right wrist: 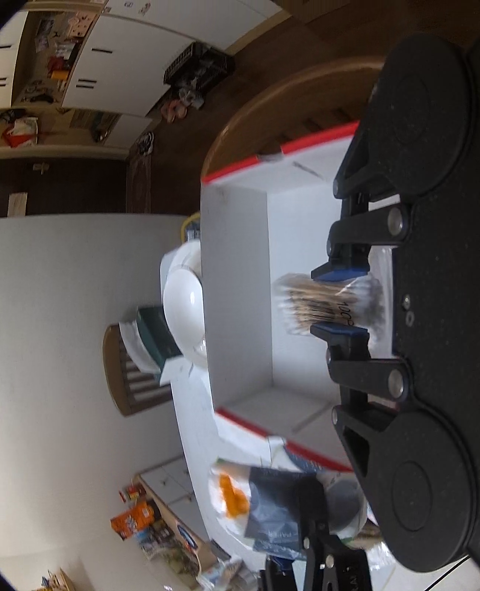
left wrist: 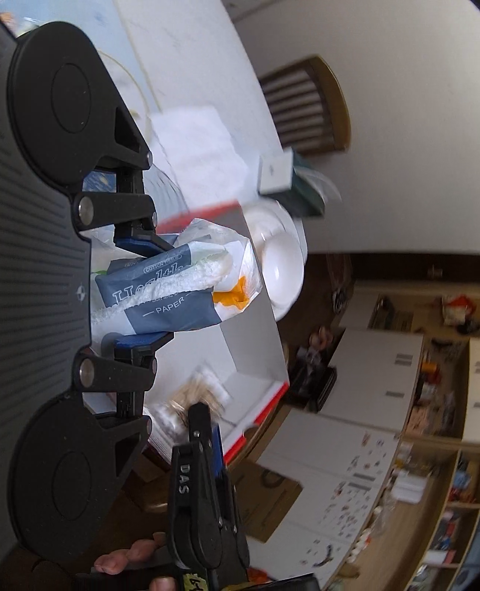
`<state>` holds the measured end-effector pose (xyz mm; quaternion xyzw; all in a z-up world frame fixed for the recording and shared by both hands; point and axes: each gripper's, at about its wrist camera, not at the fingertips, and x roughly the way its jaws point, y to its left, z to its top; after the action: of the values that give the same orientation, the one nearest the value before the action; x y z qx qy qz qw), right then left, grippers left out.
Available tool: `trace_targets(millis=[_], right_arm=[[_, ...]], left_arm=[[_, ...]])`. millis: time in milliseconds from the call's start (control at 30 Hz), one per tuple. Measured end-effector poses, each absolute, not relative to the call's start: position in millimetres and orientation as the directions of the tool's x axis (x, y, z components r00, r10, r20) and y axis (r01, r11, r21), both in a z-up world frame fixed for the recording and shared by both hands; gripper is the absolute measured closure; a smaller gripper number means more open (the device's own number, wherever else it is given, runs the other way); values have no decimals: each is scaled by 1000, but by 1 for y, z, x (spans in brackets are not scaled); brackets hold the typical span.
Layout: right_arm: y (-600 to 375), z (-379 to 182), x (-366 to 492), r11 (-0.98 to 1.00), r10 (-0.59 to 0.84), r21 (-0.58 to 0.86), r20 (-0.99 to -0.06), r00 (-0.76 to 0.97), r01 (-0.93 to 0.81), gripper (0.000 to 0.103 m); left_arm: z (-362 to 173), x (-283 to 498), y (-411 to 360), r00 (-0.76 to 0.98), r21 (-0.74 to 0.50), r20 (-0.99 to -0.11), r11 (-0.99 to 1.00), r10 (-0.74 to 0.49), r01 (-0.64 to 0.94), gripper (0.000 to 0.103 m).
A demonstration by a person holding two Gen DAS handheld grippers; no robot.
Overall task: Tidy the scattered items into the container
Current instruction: 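Carry both packs into the red box and open both tools to release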
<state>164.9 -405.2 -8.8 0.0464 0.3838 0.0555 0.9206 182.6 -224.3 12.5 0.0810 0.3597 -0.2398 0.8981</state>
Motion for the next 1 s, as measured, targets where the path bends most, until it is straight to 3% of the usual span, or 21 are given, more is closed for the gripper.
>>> trace_targets(millis=[133, 300, 567, 733, 833, 933, 1000], right_arm=[[-418, -19, 178, 989, 138, 135, -721, 679, -58, 99], [-428, -32, 189, 990, 128, 136, -752, 646, -38, 100], [-431, -37, 186, 989, 141, 140, -761, 633, -52, 92], [-433, -36, 184, 988, 147, 141, -766, 626, -60, 87], [-432, -33, 183, 988, 150, 137, -768, 622, -68, 83], [-431, -30, 185, 989, 144, 128, -769, 623, -70, 82], [-430, -27, 185, 989, 147, 136, -765, 628, -66, 71]], left_arm=[[-6, 207, -252, 576, -21, -728, 852, -372, 523, 63], [-35, 236, -274, 494, -12, -800, 831, -342, 556, 63], [-83, 269, -293, 330, -33, -906, 823, -264, 567, 62], [-93, 271, -299, 297, -19, -925, 810, -236, 586, 57], [-93, 265, -300, 294, -24, -923, 798, -250, 603, 47], [-89, 261, -296, 311, -43, -908, 802, -280, 595, 46], [-84, 256, -289, 326, -65, -892, 804, -312, 591, 46]])
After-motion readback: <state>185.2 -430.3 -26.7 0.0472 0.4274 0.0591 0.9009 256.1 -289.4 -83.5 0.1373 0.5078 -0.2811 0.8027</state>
